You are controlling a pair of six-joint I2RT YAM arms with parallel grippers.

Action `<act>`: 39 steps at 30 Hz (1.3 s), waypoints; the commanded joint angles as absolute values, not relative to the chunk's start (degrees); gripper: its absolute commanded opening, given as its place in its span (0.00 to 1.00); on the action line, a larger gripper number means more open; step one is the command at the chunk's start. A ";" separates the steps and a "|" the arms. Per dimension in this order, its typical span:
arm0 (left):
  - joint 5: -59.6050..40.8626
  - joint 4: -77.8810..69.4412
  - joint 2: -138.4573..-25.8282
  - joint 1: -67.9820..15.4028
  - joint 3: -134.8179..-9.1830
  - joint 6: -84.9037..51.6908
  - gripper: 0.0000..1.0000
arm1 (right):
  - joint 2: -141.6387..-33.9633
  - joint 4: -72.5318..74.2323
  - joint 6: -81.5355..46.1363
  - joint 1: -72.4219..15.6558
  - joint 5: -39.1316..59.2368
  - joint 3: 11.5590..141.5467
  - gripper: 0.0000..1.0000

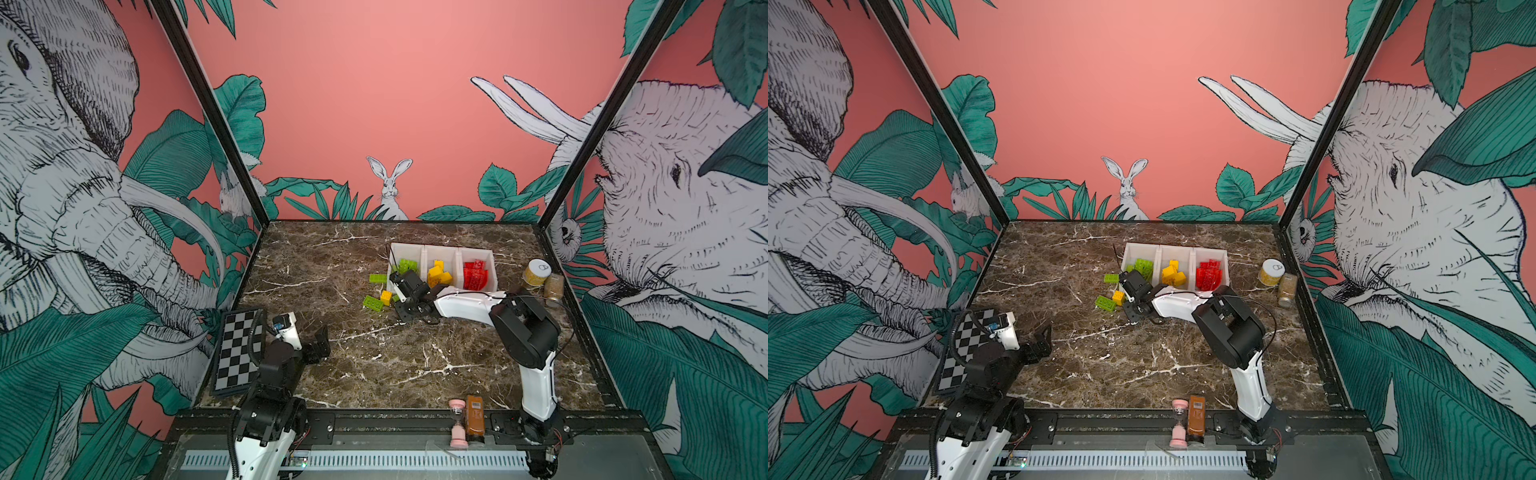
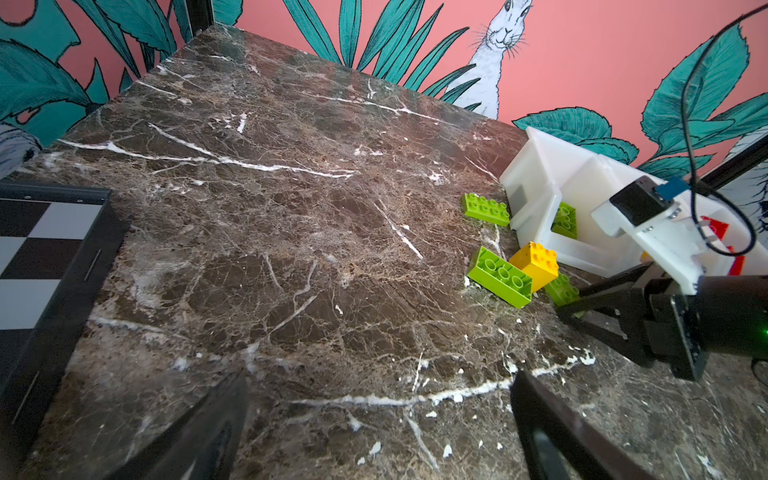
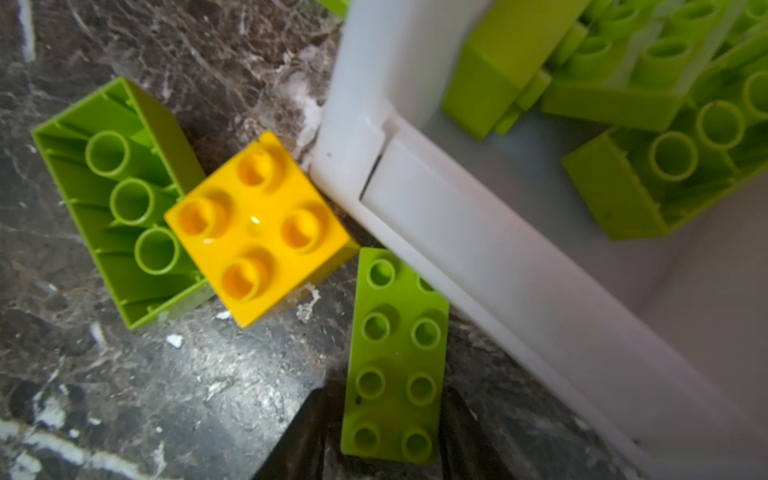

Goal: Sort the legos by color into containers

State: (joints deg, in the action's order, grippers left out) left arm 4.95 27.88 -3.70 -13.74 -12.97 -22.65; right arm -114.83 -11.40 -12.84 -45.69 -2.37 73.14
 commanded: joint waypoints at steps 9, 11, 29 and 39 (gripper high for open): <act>4.24 26.73 -3.62 -13.91 -12.48 -22.11 0.99 | -111.13 -9.82 -13.82 -45.70 -0.08 68.26 0.26; 4.22 26.73 -3.61 -13.83 -12.48 -22.12 0.99 | -110.39 -10.65 -13.82 -45.97 -0.43 67.78 0.24; 4.31 26.81 -3.52 -13.89 -12.42 -22.14 0.99 | -90.00 -17.41 -20.54 -44.47 2.45 61.94 0.23; 4.40 26.98 -3.10 -13.94 -12.39 -22.26 0.99 | -100.74 -21.83 -15.70 -38.49 1.45 80.37 0.22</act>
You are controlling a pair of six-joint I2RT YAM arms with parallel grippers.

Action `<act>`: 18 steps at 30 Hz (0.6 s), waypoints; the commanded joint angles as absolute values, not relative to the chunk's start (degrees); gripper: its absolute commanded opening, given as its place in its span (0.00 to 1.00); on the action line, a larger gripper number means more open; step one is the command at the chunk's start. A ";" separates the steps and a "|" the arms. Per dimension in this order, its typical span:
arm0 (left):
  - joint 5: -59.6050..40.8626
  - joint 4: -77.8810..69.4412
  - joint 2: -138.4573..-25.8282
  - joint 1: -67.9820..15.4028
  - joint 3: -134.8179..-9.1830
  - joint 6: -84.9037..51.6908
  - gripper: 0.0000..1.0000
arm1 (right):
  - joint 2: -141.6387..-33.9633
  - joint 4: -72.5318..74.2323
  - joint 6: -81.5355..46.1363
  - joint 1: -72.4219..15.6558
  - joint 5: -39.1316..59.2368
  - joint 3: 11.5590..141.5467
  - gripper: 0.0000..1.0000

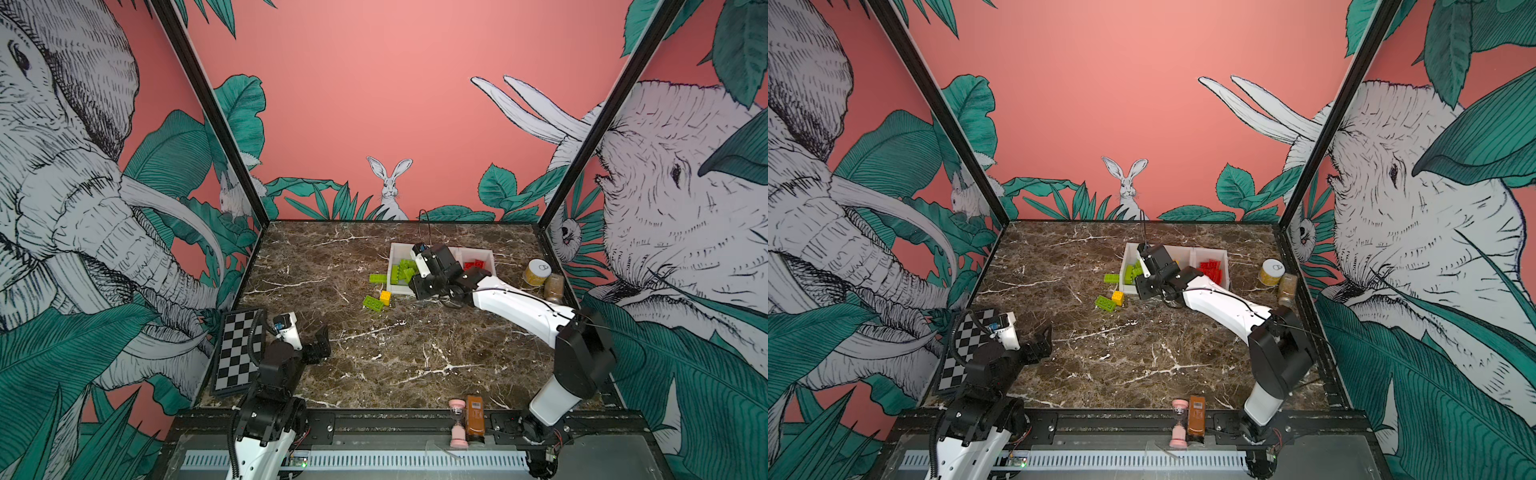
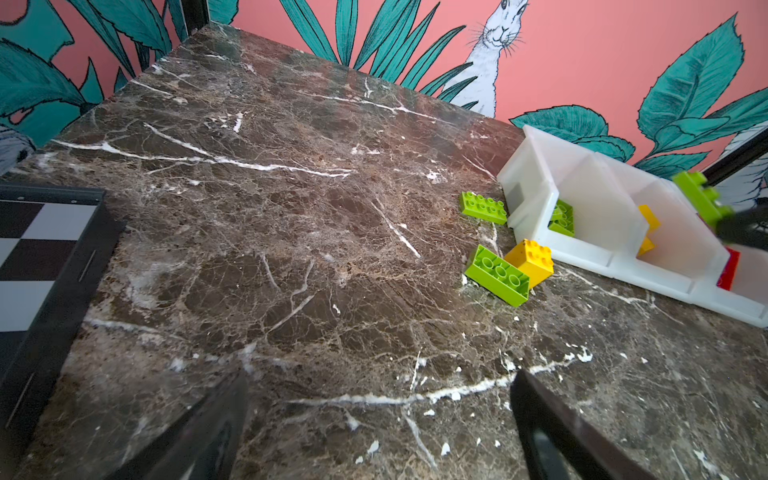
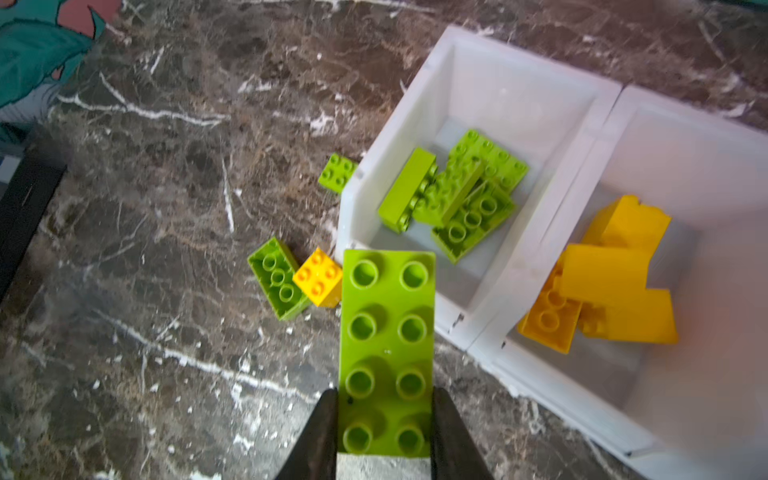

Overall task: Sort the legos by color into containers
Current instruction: 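Lift the green 2x4 brick and drop it into the green compartment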

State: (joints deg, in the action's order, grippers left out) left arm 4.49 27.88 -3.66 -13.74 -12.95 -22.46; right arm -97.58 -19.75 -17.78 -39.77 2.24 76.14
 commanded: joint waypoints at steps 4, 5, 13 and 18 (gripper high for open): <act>4.13 26.74 -2.99 -13.89 -12.30 -22.08 0.99 | -107.77 -23.66 -14.91 -36.52 0.08 88.53 0.22; 4.22 26.63 -3.03 -13.91 -12.27 -22.12 0.99 | -109.36 -23.41 -14.96 -36.14 0.13 90.12 0.23; 4.01 26.76 -2.88 -13.89 -12.25 -22.06 0.99 | -117.84 -24.93 -15.02 -35.20 -0.60 98.72 0.25; 3.27 26.46 -3.01 -13.89 -12.13 -21.78 0.99 | -120.63 -25.83 -15.17 -34.81 -0.46 100.44 0.27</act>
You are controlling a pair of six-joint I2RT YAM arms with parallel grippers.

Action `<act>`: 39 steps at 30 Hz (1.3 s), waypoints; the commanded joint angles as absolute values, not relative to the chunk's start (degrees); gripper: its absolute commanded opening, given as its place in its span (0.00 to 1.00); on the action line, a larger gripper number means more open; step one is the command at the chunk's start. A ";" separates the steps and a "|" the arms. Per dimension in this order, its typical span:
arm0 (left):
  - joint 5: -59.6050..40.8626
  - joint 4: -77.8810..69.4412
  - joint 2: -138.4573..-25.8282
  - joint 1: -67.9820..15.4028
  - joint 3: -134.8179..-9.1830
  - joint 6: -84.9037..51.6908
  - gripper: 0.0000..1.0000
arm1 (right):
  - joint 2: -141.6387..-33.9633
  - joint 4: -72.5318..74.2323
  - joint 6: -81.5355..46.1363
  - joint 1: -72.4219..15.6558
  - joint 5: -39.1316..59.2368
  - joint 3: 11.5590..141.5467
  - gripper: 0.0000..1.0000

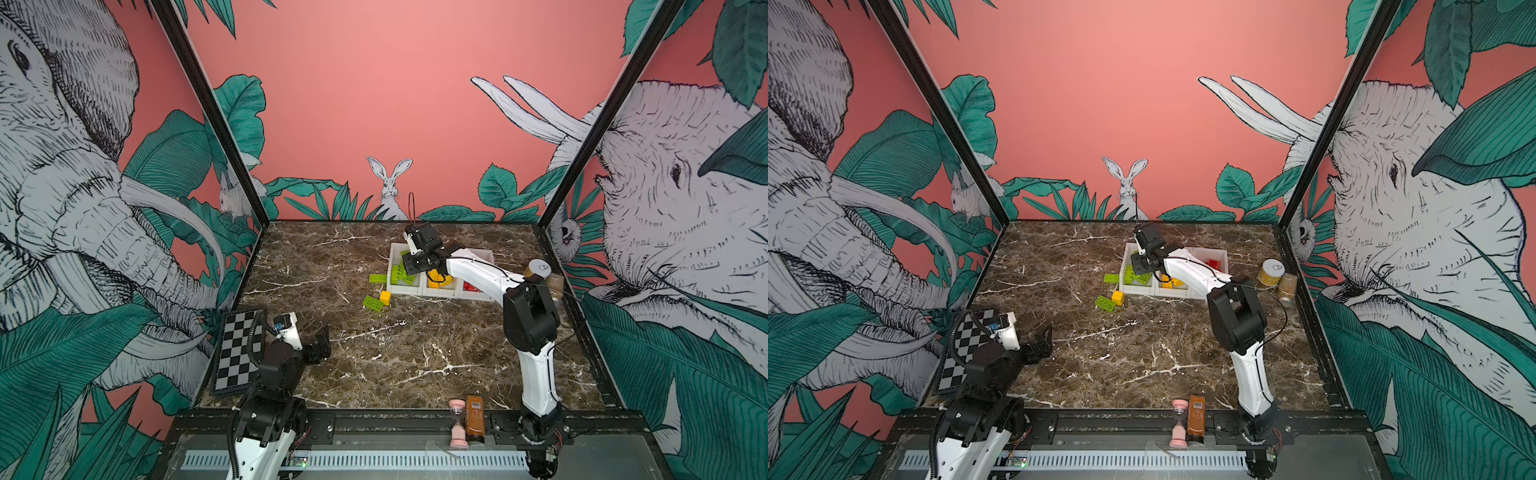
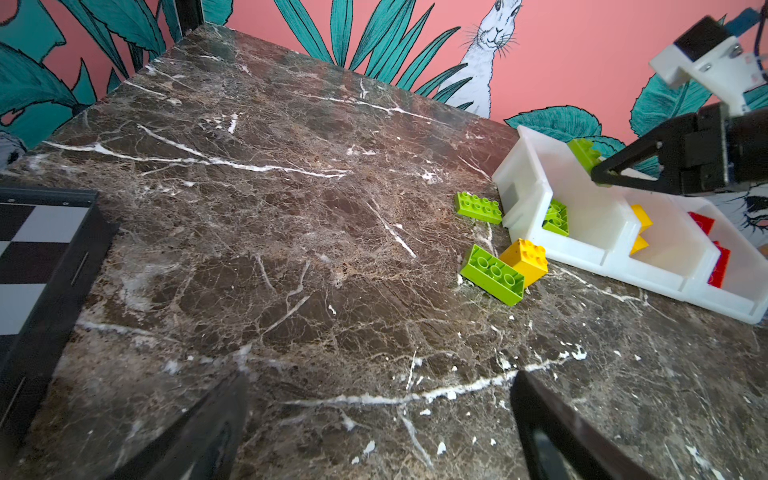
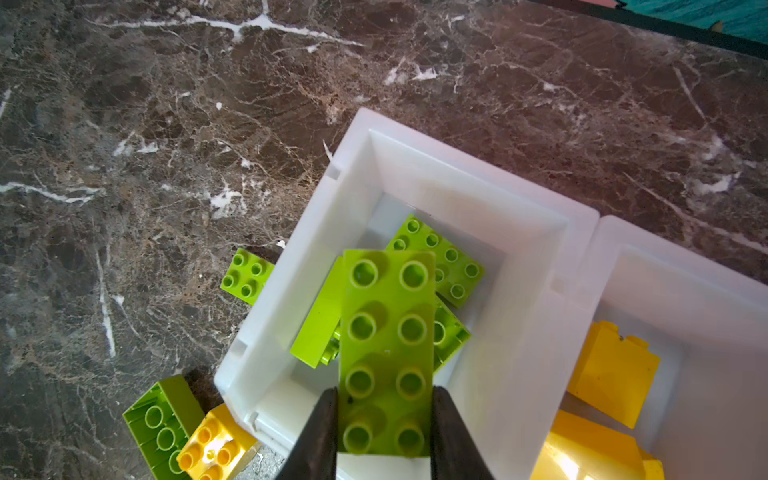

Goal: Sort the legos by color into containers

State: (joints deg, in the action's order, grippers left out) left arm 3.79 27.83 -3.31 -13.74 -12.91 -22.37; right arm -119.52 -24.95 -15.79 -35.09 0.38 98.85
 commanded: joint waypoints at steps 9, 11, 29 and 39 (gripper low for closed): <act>3.63 26.46 -3.36 -13.88 -12.23 -21.97 0.99 | -118.82 -27.16 -14.25 -34.72 0.02 100.63 0.62; 3.61 26.46 -3.39 -13.94 -12.27 -21.97 0.99 | -116.72 -26.80 -12.10 -34.92 3.26 99.43 0.64; 3.22 24.85 -4.45 -13.90 -12.09 -21.48 0.99 | -121.32 -32.15 -2.48 -48.69 0.36 111.55 0.71; -1.51 7.08 -46.28 -14.13 -25.46 -24.74 0.98 | -87.83 -15.58 -9.62 -41.39 2.74 80.57 0.76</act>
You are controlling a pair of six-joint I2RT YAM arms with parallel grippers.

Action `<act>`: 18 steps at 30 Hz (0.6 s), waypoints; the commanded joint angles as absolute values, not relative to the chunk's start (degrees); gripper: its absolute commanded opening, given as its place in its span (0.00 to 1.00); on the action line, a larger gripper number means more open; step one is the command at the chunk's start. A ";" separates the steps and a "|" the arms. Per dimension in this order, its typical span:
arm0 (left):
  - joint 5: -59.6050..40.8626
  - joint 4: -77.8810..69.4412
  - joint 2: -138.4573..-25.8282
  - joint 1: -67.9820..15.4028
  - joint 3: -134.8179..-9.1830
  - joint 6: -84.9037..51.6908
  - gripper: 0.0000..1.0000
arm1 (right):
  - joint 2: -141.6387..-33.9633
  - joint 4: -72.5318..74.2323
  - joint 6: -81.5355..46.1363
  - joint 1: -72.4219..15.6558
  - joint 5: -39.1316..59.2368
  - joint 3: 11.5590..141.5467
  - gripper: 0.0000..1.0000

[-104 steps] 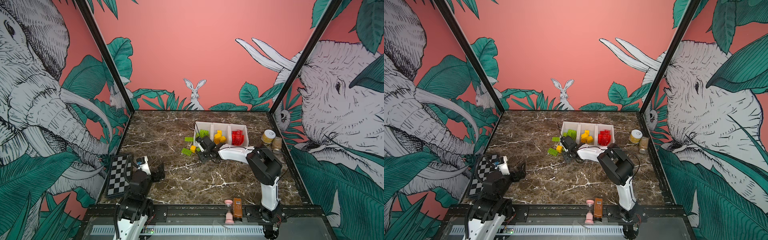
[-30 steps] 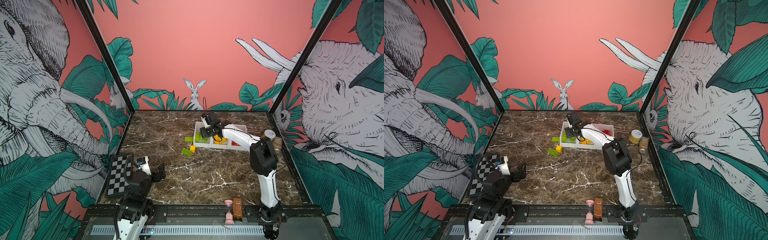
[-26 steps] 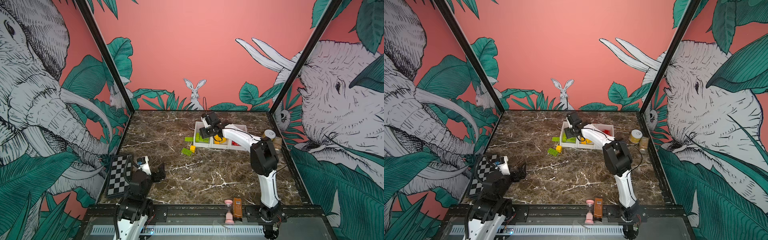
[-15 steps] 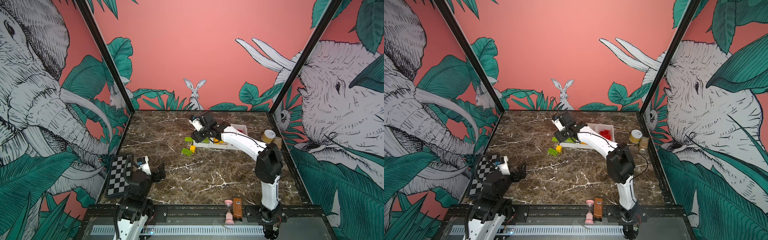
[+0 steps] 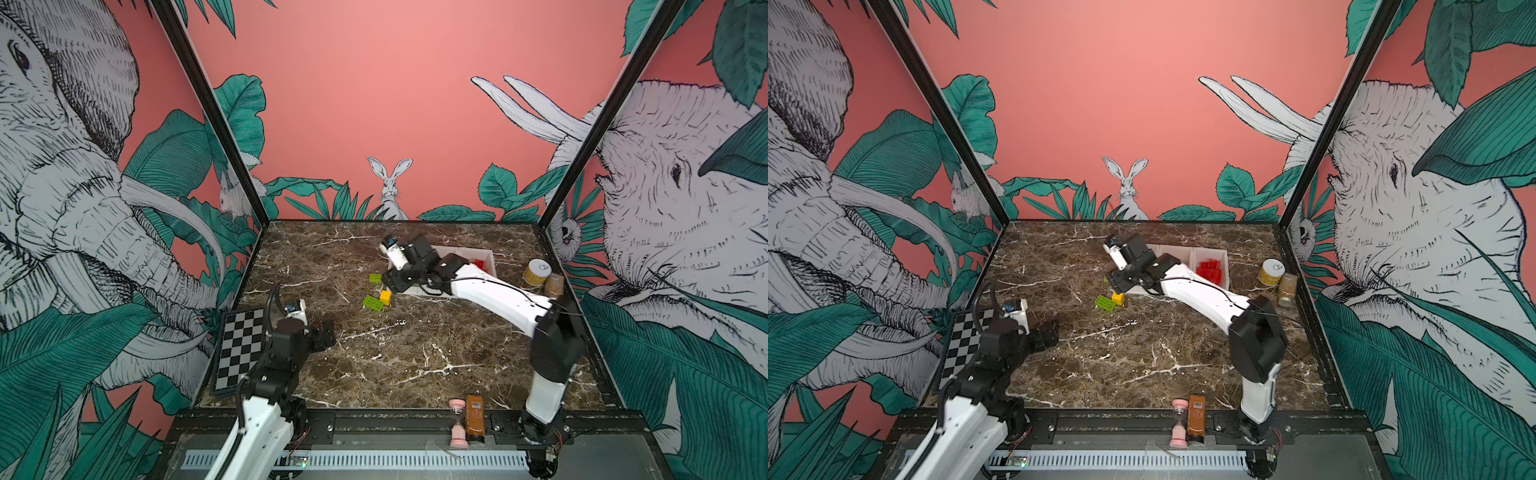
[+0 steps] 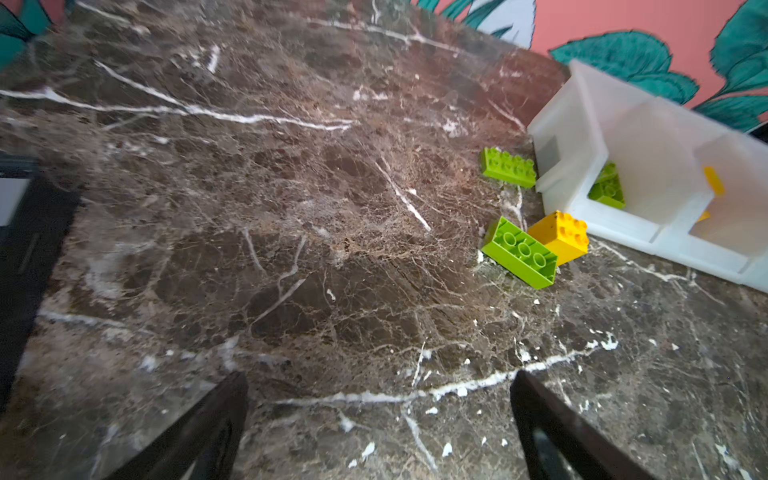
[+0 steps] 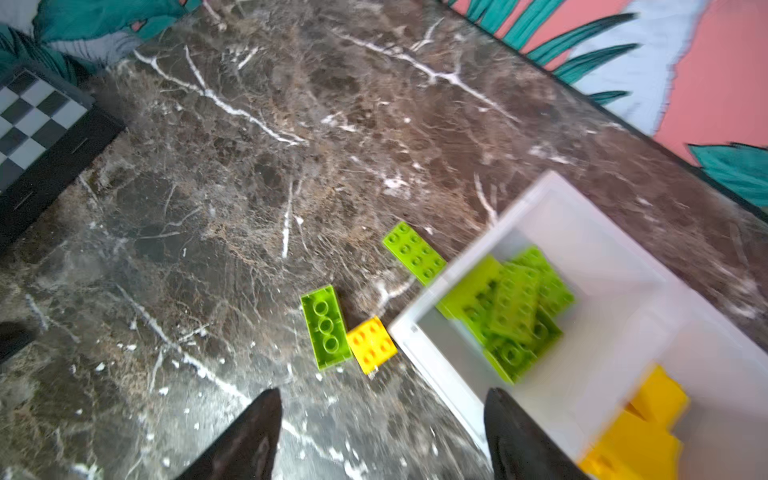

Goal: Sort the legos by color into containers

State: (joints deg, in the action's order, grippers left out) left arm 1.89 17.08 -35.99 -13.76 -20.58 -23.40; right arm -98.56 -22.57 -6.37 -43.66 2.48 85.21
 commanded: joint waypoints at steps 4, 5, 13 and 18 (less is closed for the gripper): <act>-5.36 5.03 -67.83 -14.81 -40.37 -20.62 0.98 | -73.59 -19.01 -9.70 -38.81 1.28 68.02 0.77; -6.36 4.70 -72.67 -15.07 -44.14 -19.63 0.97 | -70.30 -19.15 -9.69 -38.67 1.29 64.93 0.77; -11.80 8.22 -101.99 -16.04 -69.61 -14.41 0.94 | -47.90 -21.29 -14.61 -38.23 -0.14 50.07 0.81; -11.41 14.42 -110.41 -17.32 -79.44 -11.56 0.93 | -39.82 -24.33 -16.27 -38.14 -3.82 46.20 0.84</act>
State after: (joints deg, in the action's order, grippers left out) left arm -10.07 8.86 -109.49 -16.25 -75.57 -14.61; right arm -42.68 -23.70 -14.24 -38.24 -0.82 46.92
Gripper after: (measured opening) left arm 0.936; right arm 0.839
